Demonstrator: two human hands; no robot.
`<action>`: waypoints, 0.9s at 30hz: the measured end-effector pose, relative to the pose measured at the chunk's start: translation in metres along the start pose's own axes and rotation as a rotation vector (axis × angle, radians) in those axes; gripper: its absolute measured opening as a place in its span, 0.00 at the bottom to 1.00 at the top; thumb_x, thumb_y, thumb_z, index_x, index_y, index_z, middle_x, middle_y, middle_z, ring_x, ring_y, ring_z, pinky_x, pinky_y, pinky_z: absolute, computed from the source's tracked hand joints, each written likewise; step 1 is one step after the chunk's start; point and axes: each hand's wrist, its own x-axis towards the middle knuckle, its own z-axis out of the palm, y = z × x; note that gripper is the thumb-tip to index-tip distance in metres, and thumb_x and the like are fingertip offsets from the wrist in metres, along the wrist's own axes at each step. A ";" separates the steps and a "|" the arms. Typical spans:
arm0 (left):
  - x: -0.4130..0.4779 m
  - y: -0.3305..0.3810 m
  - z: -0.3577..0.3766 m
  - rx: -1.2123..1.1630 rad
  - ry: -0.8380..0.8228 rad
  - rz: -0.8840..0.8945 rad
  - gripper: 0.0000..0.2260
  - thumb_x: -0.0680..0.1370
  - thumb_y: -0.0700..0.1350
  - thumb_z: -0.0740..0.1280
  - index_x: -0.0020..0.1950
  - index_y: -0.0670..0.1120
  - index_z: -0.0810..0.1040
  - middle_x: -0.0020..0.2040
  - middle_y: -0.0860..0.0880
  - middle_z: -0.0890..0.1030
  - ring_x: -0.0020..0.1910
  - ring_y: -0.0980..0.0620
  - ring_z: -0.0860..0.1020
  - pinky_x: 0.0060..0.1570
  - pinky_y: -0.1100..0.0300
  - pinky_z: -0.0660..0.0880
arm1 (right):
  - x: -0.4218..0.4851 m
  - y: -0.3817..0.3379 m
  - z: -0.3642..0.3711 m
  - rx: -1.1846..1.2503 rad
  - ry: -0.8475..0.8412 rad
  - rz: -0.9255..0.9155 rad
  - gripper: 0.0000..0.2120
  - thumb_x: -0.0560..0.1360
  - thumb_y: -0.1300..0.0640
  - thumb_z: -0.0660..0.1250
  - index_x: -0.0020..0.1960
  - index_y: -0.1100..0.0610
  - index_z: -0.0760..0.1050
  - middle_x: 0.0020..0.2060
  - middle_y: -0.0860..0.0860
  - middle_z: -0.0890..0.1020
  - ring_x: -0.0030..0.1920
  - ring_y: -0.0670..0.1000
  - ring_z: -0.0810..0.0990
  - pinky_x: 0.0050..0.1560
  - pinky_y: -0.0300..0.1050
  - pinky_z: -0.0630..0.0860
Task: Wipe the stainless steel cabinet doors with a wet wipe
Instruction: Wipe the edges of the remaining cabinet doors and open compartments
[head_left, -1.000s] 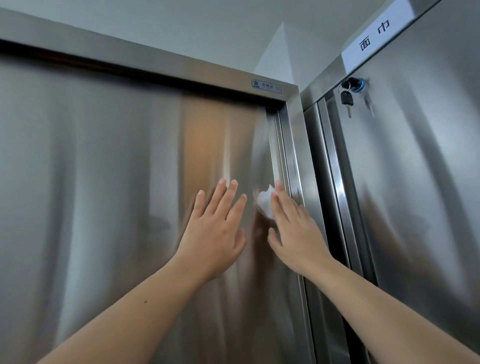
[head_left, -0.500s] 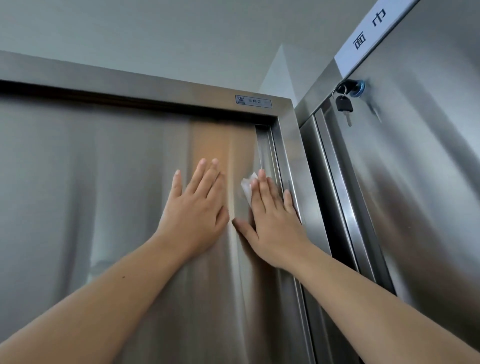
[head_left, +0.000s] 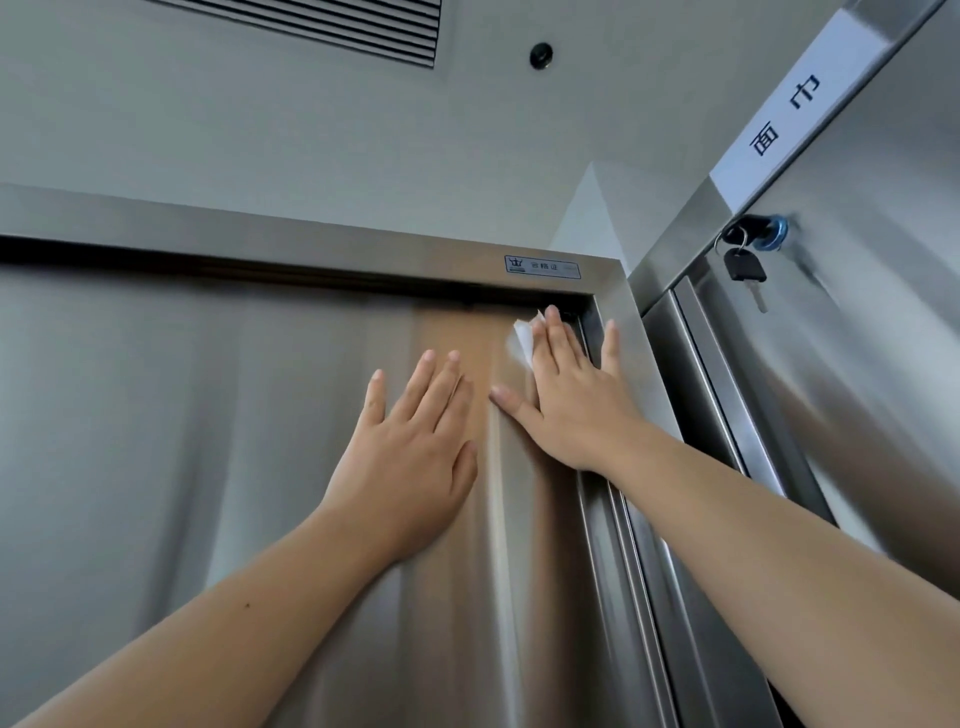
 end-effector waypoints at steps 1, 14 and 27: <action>0.001 0.000 0.000 0.006 0.013 0.011 0.26 0.76 0.48 0.49 0.66 0.37 0.73 0.68 0.40 0.71 0.67 0.41 0.69 0.60 0.37 0.67 | 0.003 0.000 0.000 0.000 0.003 0.005 0.41 0.74 0.33 0.38 0.75 0.61 0.35 0.75 0.57 0.39 0.75 0.51 0.41 0.65 0.55 0.25; -0.001 0.022 0.006 -0.001 0.025 -0.024 0.27 0.75 0.50 0.48 0.67 0.38 0.72 0.69 0.41 0.70 0.69 0.44 0.67 0.63 0.42 0.66 | -0.011 0.007 0.003 -0.111 0.041 -0.044 0.41 0.71 0.35 0.31 0.75 0.60 0.37 0.76 0.55 0.41 0.75 0.51 0.40 0.67 0.58 0.27; -0.002 0.022 0.008 -0.036 0.056 -0.035 0.26 0.74 0.50 0.51 0.65 0.39 0.74 0.67 0.41 0.73 0.67 0.45 0.70 0.61 0.42 0.68 | -0.017 0.013 -0.002 -0.223 0.017 -0.092 0.43 0.68 0.35 0.26 0.74 0.62 0.34 0.76 0.55 0.45 0.76 0.52 0.42 0.65 0.58 0.26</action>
